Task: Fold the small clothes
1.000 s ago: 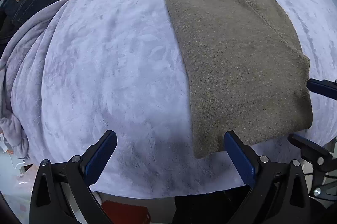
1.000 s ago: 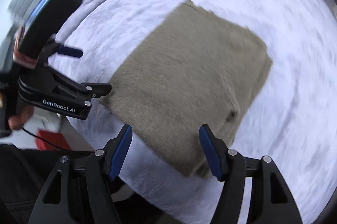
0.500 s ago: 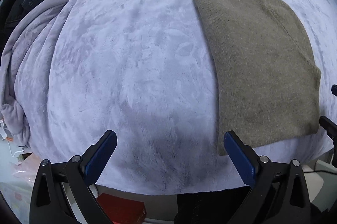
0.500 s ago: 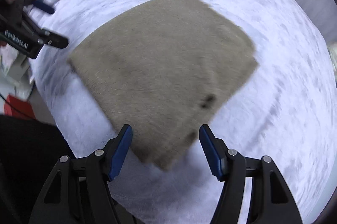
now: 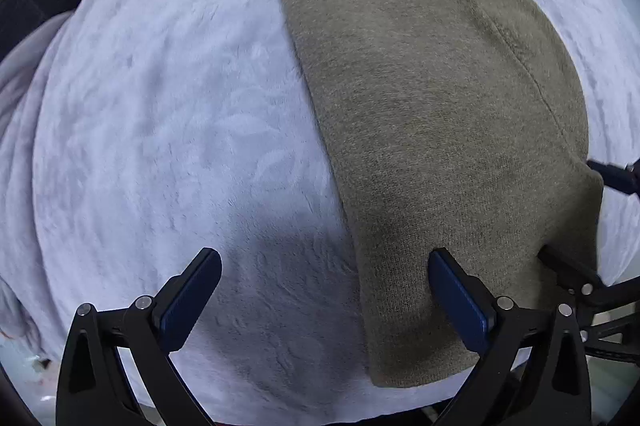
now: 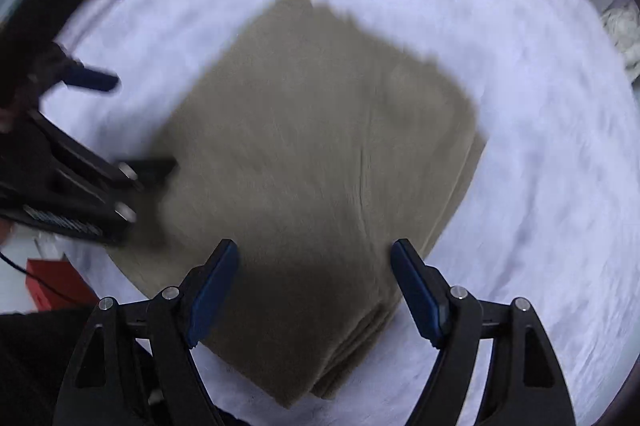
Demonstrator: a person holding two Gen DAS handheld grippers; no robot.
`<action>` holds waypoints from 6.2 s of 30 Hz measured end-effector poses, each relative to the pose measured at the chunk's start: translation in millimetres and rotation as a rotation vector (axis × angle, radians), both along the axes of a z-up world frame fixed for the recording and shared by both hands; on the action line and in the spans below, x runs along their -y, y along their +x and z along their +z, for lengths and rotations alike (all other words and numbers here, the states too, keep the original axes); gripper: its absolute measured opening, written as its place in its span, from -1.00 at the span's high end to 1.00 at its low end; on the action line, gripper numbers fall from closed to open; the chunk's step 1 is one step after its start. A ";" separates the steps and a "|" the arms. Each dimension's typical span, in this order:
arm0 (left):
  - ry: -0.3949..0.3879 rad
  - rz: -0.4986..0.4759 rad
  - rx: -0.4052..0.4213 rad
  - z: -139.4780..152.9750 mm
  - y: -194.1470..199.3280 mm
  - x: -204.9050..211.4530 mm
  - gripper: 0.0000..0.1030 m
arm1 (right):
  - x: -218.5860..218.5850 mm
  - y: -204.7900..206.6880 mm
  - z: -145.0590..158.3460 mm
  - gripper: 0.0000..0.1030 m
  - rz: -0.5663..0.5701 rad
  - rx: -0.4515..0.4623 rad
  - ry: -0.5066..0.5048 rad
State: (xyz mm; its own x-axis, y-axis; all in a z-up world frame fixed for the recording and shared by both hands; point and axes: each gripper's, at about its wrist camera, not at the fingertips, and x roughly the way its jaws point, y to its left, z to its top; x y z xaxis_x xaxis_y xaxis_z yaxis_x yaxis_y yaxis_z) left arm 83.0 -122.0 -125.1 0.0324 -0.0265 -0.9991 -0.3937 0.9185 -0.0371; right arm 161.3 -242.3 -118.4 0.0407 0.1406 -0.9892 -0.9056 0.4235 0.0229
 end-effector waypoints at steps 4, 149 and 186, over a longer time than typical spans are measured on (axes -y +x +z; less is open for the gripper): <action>-0.096 0.069 0.080 14.8 -6.7 -24.5 -1.00 | 27.7 15.7 -14.5 -0.66 -0.141 -0.113 -0.027; 0.121 0.117 0.194 191.6 -14.3 75.8 -1.00 | 44.2 -22.4 170.7 -0.73 -0.013 0.139 0.056; 0.034 0.035 0.236 167.2 1.3 25.6 -1.00 | -10.5 -33.2 155.8 -0.73 -0.029 0.162 -0.089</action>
